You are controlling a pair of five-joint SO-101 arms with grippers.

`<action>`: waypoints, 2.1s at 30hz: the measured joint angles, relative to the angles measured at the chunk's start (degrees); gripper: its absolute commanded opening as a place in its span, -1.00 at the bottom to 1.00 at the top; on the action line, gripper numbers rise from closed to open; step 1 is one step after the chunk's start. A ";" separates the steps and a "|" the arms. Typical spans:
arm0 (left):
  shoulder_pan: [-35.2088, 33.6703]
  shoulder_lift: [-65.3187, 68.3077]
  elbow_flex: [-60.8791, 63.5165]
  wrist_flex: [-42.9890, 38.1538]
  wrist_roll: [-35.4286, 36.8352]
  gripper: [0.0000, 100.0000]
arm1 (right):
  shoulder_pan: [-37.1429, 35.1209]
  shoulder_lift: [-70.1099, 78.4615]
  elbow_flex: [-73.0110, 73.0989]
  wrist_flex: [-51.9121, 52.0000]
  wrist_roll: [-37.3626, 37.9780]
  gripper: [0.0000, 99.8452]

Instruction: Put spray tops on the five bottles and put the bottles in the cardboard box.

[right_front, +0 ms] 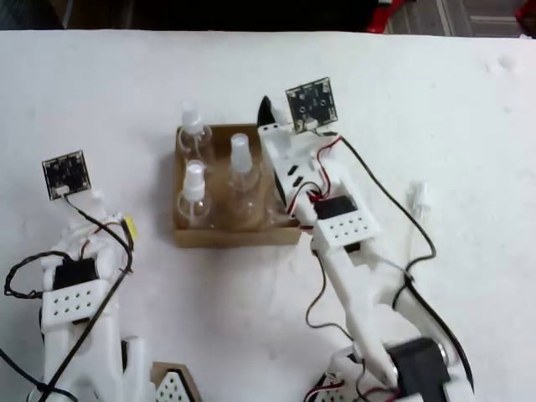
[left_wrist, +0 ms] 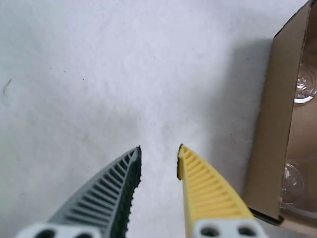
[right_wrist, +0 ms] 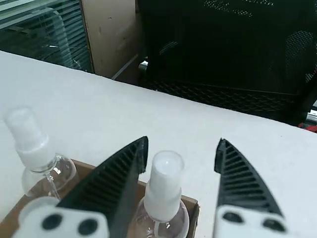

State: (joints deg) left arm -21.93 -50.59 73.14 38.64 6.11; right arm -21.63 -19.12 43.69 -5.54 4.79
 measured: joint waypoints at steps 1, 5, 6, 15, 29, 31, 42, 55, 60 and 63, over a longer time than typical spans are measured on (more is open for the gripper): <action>0.00 0.00 0.00 0.00 0.00 -0.76 | 0.00 -1.93 -0.35 2.11 0.00 -0.62; 0.00 0.00 0.00 0.00 0.00 -0.76 | 2.64 -11.52 -4.66 13.80 0.00 -0.62; 0.00 0.00 0.00 0.00 0.00 -0.76 | 4.22 -13.89 -6.42 17.49 0.00 -0.62; 0.00 0.00 0.00 0.00 0.00 -0.76 | 26.37 -16.18 -27.96 51.60 -1.14 -0.62; 0.00 0.00 0.09 0.00 0.00 -0.76 | 43.16 5.19 -43.87 89.23 17.05 -0.62; 0.00 0.00 1.49 -1.49 0.00 -0.76 | 45.10 8.09 -43.87 89.49 18.55 -0.62; 0.00 0.00 3.25 -5.71 0.00 -0.76 | 45.27 26.20 -43.96 81.23 19.08 -0.62; 0.00 0.00 3.25 -5.80 0.00 -0.77 | 39.74 38.95 -44.31 68.31 19.08 -0.62; 0.00 0.00 3.25 -5.80 0.00 -0.77 | 39.74 42.64 -44.31 64.00 19.08 -0.62; 0.00 0.00 3.25 -5.80 0.00 -0.77 | 39.65 43.87 -44.31 62.77 19.08 -0.64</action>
State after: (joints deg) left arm -21.93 -50.59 76.40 32.84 6.11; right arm 18.02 24.75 -0.62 57.23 23.87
